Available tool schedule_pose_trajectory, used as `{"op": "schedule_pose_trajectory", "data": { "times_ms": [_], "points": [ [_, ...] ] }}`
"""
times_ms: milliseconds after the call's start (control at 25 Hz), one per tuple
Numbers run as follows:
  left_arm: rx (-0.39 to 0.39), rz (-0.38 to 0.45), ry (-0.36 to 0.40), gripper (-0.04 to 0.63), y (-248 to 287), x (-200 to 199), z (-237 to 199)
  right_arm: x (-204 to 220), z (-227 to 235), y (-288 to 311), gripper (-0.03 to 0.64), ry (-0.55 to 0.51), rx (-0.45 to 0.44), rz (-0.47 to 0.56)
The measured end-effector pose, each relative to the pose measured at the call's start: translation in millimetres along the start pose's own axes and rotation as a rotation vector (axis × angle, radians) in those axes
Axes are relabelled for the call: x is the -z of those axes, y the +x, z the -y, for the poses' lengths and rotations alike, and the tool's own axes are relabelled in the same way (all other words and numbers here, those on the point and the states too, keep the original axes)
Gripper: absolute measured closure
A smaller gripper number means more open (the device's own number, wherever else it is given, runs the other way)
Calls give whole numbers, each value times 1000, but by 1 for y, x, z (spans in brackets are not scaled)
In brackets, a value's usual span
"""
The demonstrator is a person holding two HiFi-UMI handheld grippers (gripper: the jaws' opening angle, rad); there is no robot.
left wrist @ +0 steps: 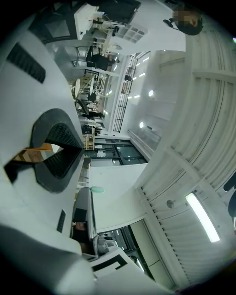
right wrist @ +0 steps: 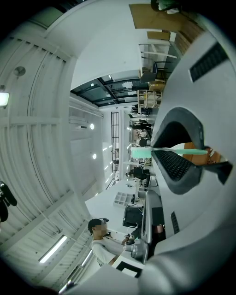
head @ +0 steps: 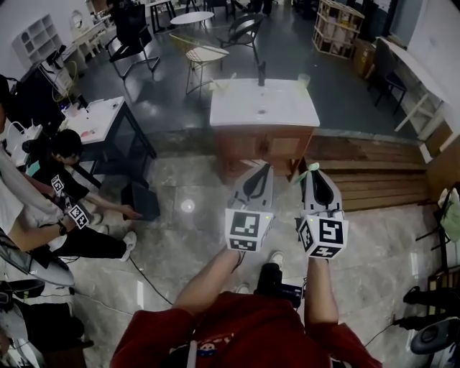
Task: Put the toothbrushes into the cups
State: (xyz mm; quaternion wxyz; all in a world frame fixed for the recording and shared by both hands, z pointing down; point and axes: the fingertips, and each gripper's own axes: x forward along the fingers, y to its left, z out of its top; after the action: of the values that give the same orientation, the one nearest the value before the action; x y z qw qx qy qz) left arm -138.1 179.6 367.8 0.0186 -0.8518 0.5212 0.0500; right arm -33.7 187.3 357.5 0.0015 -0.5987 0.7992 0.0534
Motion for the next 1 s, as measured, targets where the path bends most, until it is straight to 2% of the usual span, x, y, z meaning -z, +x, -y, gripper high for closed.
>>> {"op": "schedule_pose_trajectory", "data": {
  "times_ms": [280,1000],
  "points": [
    [10,5,29,568,63,6,13,7,52,39,572,15,7,9],
    [-18,-4,47,568,241,13,39,15,187,146,572,57,-29,22]
  ]
}}
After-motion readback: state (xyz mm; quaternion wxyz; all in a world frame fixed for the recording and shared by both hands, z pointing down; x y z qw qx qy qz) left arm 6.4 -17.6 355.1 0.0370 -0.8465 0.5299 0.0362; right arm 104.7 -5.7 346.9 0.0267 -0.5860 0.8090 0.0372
